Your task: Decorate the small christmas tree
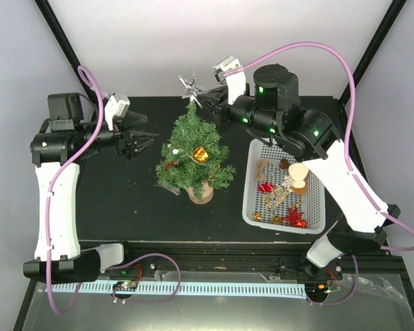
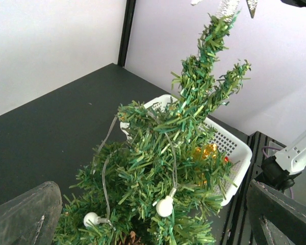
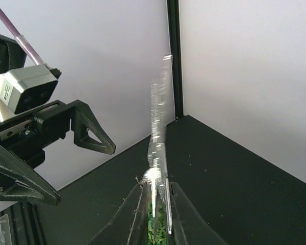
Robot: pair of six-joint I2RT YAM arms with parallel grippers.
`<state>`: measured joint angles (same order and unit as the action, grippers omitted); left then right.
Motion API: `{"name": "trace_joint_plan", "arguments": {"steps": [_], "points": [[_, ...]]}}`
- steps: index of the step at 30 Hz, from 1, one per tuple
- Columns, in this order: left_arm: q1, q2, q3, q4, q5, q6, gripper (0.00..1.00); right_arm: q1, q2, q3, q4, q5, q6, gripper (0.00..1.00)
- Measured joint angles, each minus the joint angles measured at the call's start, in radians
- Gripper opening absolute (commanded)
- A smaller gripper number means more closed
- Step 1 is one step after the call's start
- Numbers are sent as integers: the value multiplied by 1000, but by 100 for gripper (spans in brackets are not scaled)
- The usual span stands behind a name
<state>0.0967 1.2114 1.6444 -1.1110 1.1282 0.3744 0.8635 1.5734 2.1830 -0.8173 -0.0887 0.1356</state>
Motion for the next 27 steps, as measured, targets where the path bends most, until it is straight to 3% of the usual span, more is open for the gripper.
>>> {"name": "trace_joint_plan", "arguments": {"steps": [9,10,12,13,27], "points": [[0,2,0,0,0,0,99,0,0,-3,-18,5,-2,52],[0,2,0,0,0,0,99,0,0,-3,-19,6,-4,59],[0,2,0,0,0,1,99,0,0,-3,-21,8,-5,94],[0,2,0,0,0,1,99,0,0,-3,-22,8,0,99],[46,9,64,-81,-43,56,99,0,-152,-180,-43,55,33,100]]}}
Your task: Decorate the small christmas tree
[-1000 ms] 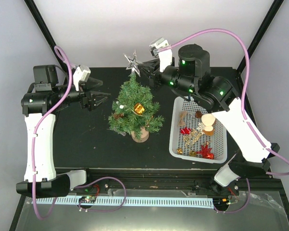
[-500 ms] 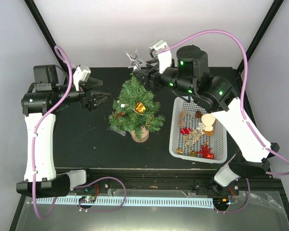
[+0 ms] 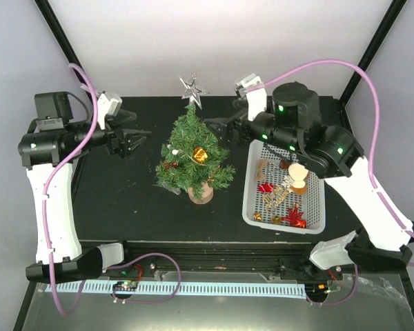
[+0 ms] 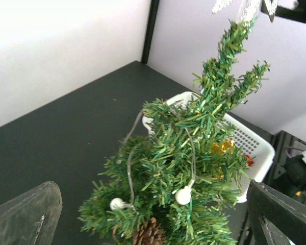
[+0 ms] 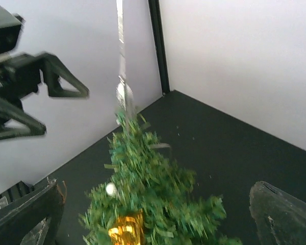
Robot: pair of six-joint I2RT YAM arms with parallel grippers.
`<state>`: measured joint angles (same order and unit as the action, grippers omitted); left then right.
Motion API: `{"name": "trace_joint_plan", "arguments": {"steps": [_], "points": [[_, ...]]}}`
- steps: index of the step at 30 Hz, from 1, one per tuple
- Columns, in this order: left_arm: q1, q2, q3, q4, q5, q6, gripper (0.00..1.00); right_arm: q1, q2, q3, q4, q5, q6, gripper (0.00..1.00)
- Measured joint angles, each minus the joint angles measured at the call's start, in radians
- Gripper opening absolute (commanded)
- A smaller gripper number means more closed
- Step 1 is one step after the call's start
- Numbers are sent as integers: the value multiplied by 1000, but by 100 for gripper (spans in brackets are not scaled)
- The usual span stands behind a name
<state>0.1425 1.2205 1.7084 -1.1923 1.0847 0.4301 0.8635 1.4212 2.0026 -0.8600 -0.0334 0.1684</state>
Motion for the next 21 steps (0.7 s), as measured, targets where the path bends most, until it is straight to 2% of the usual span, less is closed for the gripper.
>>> {"name": "trace_joint_plan", "arguments": {"steps": [4,11,21], "points": [[69,1,85,-94,-12,56,99,0,-105,-92,-52,31,32,100],[216,-69,124,-282,-102,173,99,0,-450,-470,-110,122,97,100],[233,-194,125,-336,-224,196,99,0,-659,-608,-180,221,206,100]]}}
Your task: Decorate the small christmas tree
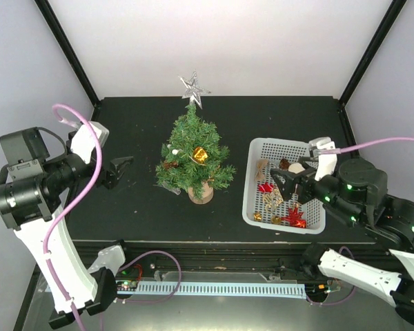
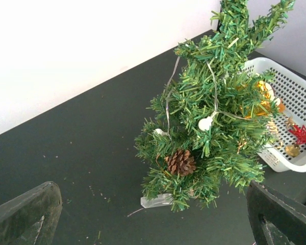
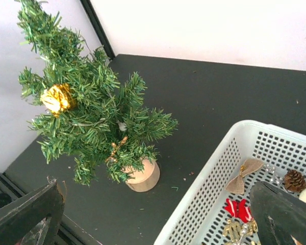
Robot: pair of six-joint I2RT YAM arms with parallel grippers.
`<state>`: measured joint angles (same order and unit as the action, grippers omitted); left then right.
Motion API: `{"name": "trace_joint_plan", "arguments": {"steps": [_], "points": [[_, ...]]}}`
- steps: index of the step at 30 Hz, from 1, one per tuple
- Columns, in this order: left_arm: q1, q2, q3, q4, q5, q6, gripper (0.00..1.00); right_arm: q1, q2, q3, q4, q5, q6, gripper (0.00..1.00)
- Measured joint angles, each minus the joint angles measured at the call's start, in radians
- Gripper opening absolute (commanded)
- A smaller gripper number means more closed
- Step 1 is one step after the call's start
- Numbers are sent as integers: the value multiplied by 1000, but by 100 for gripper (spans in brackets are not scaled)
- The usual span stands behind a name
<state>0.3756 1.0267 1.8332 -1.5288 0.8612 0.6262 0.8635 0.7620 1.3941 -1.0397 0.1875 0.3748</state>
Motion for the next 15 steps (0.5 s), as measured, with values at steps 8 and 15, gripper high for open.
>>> {"name": "trace_joint_plan", "arguments": {"steps": [8,15], "points": [[-88,-87,-10,-2,-49,-32,99,0,-102,0,-27,-9,97,100],[-96,-197,-64,-4,-53,-68,99,0,-125,49,-87,-34,155,100]]}}
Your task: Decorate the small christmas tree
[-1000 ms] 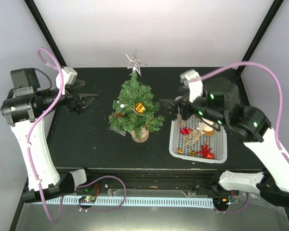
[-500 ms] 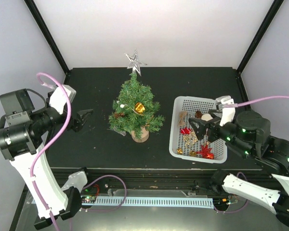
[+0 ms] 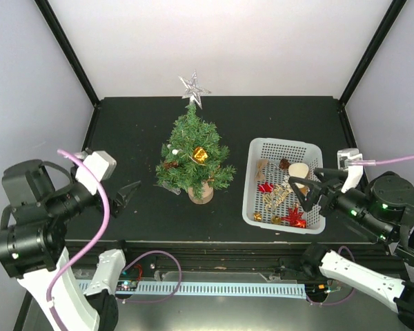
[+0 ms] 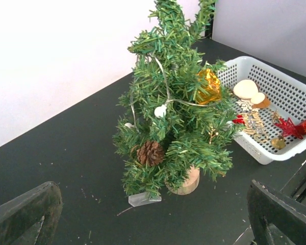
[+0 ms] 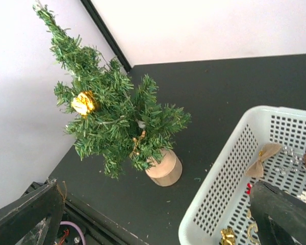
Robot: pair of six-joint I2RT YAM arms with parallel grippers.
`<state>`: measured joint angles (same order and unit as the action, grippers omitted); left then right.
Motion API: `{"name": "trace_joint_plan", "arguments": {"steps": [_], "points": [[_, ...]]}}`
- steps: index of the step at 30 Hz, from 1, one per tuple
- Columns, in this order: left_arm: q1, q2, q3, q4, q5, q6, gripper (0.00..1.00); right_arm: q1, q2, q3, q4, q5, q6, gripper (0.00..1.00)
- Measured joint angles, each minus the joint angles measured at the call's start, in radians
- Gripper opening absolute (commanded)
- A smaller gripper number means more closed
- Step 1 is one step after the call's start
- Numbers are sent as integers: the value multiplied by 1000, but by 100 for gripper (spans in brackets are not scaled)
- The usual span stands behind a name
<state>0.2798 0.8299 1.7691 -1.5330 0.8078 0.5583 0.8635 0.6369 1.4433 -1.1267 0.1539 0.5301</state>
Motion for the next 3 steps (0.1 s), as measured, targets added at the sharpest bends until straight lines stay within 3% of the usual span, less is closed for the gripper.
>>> {"name": "trace_joint_plan", "arguments": {"steps": [3], "points": [[0,-50,-11,-2,-8,-17,99,0,-3,6,-36,0,16,100]]}}
